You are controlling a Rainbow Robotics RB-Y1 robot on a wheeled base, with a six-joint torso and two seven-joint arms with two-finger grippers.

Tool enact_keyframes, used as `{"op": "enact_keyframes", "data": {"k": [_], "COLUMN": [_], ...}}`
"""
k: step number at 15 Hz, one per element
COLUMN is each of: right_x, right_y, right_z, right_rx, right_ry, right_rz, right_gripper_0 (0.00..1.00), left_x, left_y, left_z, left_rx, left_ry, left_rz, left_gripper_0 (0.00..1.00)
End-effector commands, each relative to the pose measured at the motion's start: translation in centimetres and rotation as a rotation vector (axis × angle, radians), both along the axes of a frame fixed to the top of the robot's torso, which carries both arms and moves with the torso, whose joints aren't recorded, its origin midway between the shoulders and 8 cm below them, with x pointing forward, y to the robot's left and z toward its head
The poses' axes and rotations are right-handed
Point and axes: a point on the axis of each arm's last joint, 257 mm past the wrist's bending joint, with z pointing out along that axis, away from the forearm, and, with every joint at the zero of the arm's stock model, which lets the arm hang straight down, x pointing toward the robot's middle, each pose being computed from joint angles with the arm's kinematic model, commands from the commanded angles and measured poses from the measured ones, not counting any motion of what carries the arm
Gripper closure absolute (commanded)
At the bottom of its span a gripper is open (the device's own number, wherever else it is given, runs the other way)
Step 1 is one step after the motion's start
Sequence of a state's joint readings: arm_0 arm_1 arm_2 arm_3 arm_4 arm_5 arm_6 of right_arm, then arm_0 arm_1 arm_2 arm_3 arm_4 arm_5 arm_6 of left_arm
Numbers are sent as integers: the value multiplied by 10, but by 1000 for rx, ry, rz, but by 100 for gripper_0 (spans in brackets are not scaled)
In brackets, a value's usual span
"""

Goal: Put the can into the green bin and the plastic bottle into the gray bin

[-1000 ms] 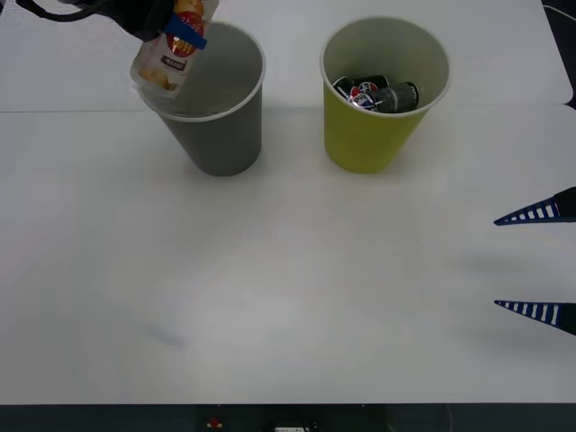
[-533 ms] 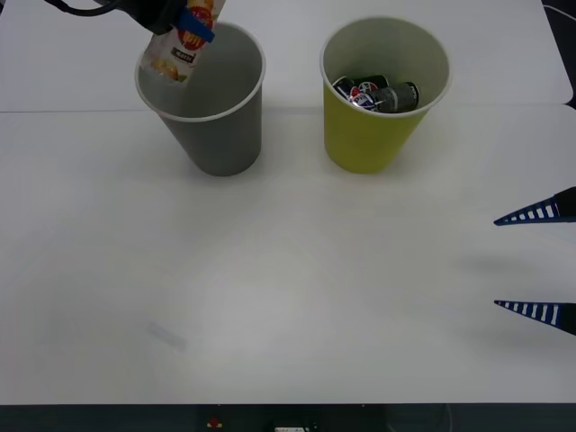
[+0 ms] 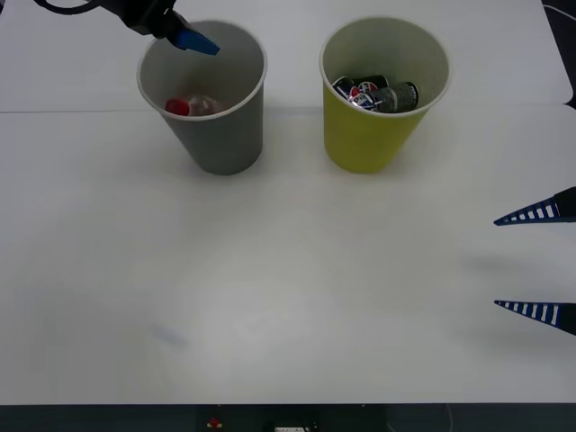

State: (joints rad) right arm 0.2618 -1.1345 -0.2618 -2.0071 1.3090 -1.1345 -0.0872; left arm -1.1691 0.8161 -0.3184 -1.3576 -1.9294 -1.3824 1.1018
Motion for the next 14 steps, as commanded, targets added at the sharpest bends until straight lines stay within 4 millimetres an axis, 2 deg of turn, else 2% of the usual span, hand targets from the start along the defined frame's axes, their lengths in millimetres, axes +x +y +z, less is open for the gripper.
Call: {"op": "enact_keyframes", "data": {"k": [1,3,8,14], "right_x": [0,0,0,0], "right_y": [0,0,0,0], "right_z": [0,0,0,0], "right_rx": [0,0,0,0], "right_ry": [0,0,0,0], "right_rz": [0,0,0,0], "right_gripper_0": [0,0,0,0], "left_x": [-26,-50,-103,-158], "left_y": [13,26,60,73], "left_z": [-4,-15,-46,-92], "left_rx": [-30,-81,-43,-24], "left_ry": [-17,-2,-83,-146], "left_rz": [-94,-195,-372,-507], "left_gripper_0": [0,0,0,0]}}
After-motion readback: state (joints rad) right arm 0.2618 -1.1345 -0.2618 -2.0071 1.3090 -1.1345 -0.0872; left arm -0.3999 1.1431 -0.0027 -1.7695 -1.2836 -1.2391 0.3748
